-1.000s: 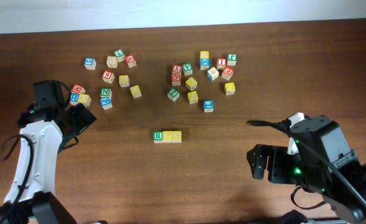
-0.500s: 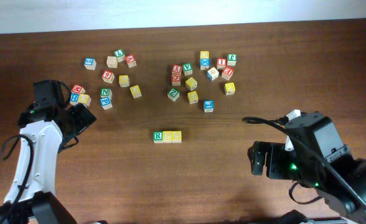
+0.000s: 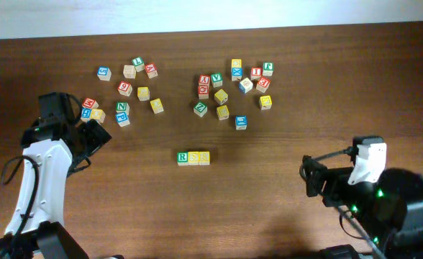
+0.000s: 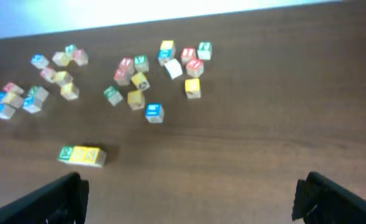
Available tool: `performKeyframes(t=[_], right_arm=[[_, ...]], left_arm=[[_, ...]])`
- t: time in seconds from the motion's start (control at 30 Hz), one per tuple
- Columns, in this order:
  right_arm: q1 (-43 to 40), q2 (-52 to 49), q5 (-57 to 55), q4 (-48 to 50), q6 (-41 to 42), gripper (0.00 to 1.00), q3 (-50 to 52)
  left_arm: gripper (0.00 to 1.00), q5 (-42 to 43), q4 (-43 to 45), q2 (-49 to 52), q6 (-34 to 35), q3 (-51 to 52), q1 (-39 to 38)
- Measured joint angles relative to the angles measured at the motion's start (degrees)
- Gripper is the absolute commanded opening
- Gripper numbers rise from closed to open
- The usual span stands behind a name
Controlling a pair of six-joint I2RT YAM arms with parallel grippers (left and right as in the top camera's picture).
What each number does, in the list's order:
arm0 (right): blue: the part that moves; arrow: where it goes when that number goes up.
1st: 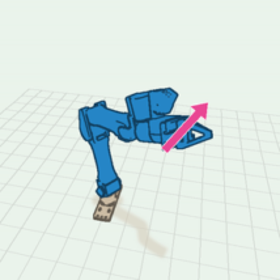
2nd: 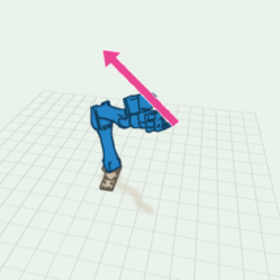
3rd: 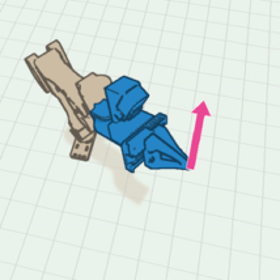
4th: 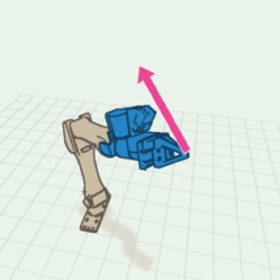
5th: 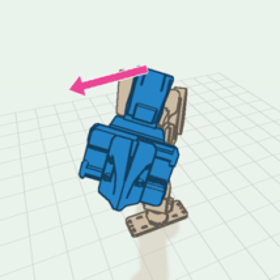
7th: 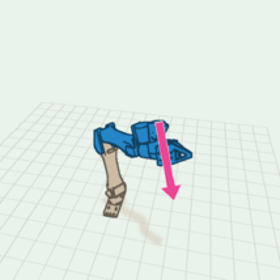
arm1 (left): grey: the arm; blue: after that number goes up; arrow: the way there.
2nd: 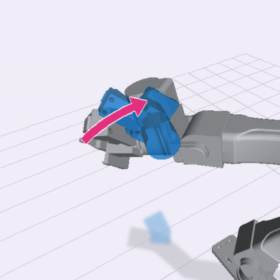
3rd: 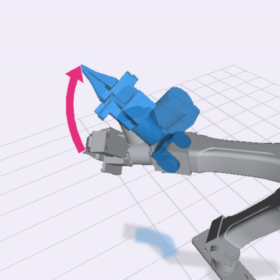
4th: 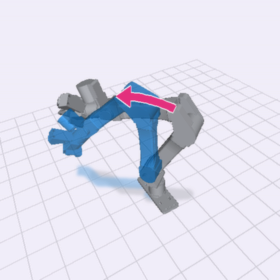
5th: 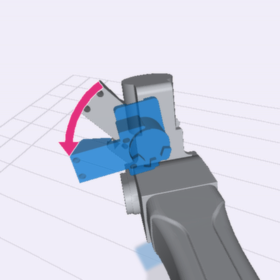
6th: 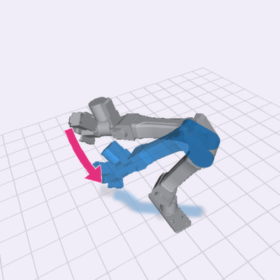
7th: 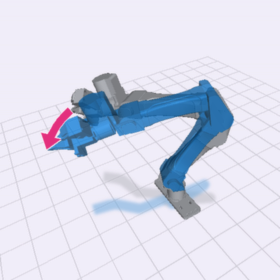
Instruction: Spell out RSS
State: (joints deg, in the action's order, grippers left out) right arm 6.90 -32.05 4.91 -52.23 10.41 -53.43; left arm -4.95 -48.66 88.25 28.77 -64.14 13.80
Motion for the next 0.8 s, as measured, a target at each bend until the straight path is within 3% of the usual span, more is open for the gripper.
performKeyframes(t=[0.33, 0.8], right_arm=[[-1.68, 16.92, 2.73, 17.22, -7.41, 0.98, 18.91], [-1.68, 27.56, 2.75, 34.27, -8.13, 0.98, 36.13]], left_arm=[[0.99, -0.02, 0.00, 0.00, 0.00, 0.00, 0.00], [0.99, -0.02, -0.02, 0.00, 0.00, 0.00, 0.00]])
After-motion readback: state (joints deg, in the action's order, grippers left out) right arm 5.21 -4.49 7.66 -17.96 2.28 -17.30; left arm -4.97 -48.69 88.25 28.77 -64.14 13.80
